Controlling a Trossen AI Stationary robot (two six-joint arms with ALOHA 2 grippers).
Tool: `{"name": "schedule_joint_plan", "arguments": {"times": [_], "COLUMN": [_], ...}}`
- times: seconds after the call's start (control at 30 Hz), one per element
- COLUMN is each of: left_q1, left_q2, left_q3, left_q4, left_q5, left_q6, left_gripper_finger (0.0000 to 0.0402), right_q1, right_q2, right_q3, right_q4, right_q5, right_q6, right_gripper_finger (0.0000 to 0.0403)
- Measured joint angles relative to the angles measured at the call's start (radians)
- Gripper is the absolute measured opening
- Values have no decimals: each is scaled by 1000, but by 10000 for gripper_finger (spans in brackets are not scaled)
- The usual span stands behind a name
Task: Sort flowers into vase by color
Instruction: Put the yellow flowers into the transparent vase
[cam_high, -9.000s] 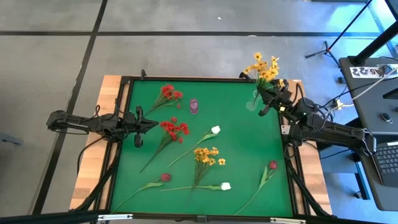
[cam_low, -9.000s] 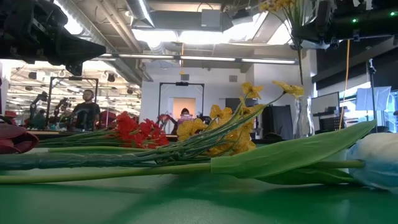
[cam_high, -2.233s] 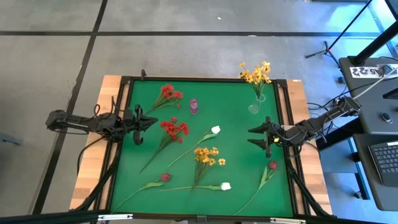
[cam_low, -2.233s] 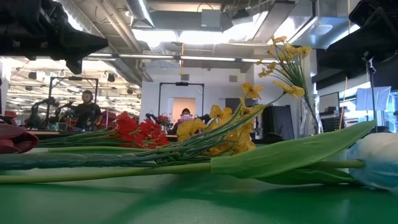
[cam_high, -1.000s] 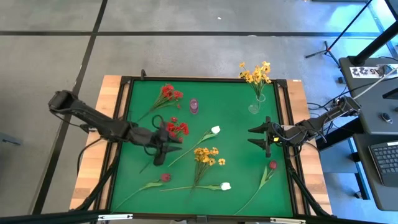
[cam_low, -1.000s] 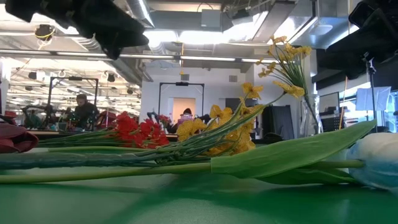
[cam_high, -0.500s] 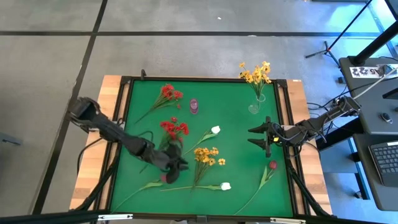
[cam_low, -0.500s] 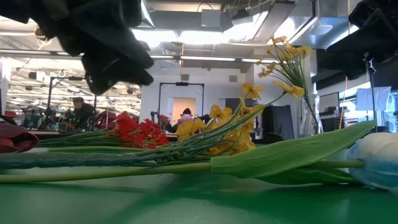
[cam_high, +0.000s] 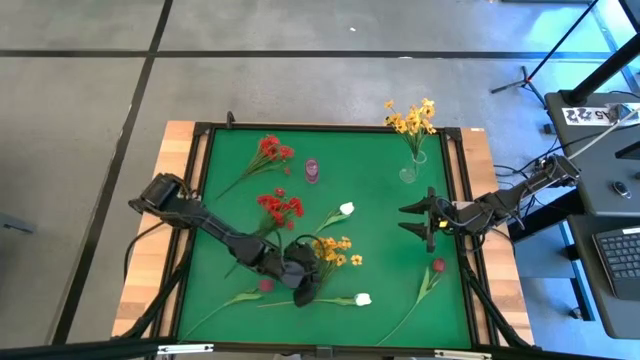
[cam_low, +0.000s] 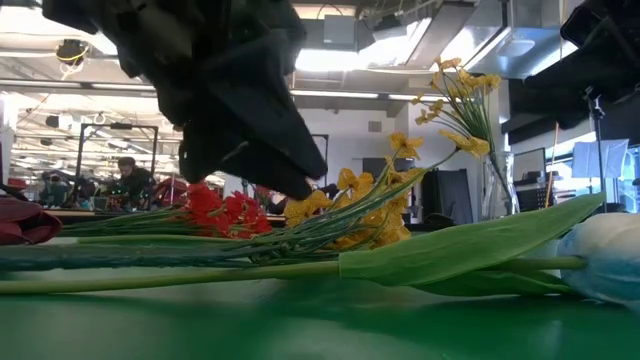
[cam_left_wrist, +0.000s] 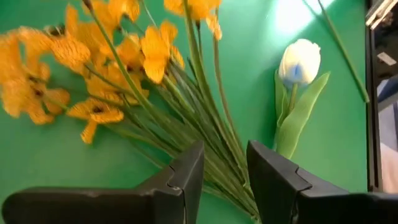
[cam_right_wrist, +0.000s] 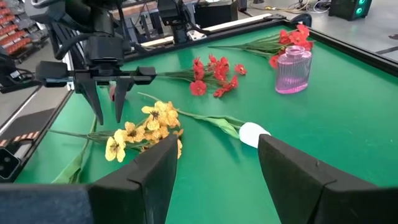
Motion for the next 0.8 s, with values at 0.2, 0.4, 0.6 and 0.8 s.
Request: {"name": "schedule_joint_plan", "arguments": {"times": [0.2,0.4,0.6,0.8], "left_q1": [3,3,21,37], "left_q2": [28,59,90,97], "left_q3": [1,1,1,1], "left_q4": [6,17,36,39], "left_q5": [32,48,51,52], "left_q6": [-27,-29,-29,-28], "left_gripper_finger": [117,117,117,117], "right_q1": [0,0,0,0], "right_q2": [0,0,0,0], "right_q3": [0,0,0,0], "right_q4": [-9,16,15,13], "right_q5": [0,-12,-19,-19], "right_q6": [1,2,2,9], "right_gripper_finger": [223,223,223,223]}}
